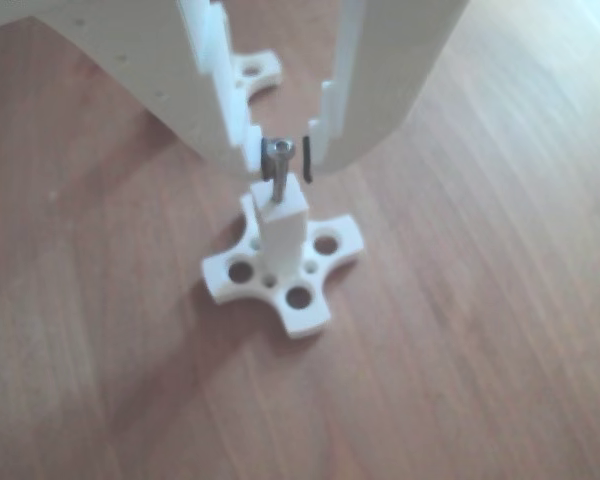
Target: Grab the screw and set it in the hole.
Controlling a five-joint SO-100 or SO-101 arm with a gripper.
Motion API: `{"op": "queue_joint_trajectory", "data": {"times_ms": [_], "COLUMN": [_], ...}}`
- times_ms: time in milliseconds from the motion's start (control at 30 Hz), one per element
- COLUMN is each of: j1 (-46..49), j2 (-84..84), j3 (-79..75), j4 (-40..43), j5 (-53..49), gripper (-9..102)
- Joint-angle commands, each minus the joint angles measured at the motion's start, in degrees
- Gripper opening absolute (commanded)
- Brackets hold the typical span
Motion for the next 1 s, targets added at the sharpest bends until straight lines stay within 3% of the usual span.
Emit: {"op": "queue_joint_trajectory", "data": {"times_ms": [0, 967], "j1": [0.09, -1.85], "j2": [2.02, 2.46], "j3": [-4.57, -3.43], "j4": [-0.88, -1.23], "j5": [-1.05, -0.79], "gripper": [2, -1]}}
